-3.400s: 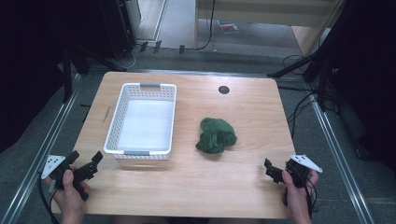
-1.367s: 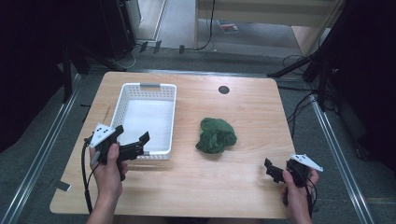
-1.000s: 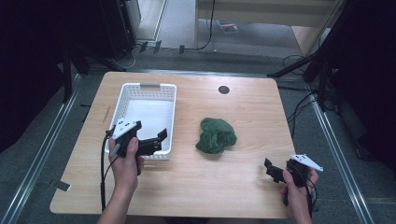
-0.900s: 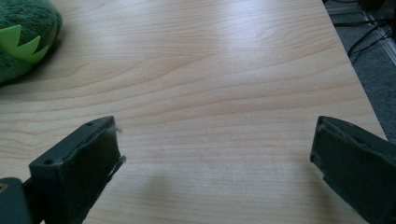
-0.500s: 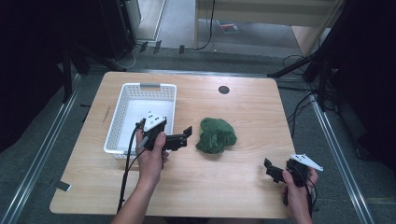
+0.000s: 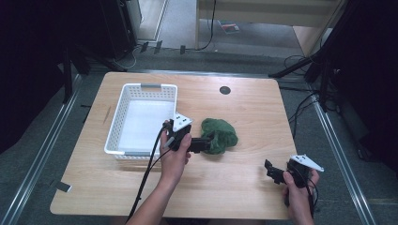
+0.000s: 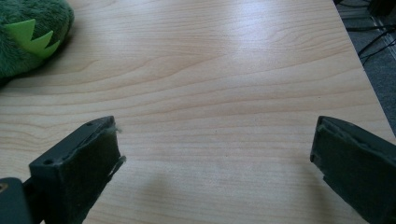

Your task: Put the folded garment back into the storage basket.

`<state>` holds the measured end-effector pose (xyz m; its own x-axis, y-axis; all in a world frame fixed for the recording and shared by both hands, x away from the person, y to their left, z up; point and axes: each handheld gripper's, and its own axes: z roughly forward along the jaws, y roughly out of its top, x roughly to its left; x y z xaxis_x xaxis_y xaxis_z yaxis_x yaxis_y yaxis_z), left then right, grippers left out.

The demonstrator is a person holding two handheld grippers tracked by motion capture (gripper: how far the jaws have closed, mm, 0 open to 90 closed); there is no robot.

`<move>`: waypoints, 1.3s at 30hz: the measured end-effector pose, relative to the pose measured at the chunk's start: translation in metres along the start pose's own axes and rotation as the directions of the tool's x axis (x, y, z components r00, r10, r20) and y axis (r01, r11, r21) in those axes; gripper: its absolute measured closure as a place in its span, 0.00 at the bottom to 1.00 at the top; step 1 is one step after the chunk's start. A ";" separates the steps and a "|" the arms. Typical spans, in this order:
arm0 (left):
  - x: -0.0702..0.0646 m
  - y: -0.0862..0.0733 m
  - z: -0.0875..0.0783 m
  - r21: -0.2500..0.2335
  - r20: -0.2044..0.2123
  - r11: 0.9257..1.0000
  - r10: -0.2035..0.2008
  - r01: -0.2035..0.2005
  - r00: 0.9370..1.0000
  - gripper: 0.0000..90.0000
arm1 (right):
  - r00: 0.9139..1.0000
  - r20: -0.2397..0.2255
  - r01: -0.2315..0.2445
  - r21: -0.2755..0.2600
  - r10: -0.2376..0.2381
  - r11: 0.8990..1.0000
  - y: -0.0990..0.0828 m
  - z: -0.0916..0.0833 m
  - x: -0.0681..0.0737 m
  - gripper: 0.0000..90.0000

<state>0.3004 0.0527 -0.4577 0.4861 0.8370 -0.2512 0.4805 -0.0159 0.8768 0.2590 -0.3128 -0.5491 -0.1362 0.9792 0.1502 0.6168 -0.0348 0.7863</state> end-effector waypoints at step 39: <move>-0.014 -0.047 0.089 0.264 -0.086 0.964 0.048 -0.023 0.995 0.00 | 1.000 -0.004 -0.009 0.007 0.009 1.000 0.000 0.001 -0.001 0.01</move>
<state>0.3362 -0.0066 -0.5317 0.4436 0.8794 -0.1726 0.6447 -0.1794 0.7431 0.2604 -0.3133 -0.5498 -0.1343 0.9780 0.1597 0.6235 -0.0419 0.7807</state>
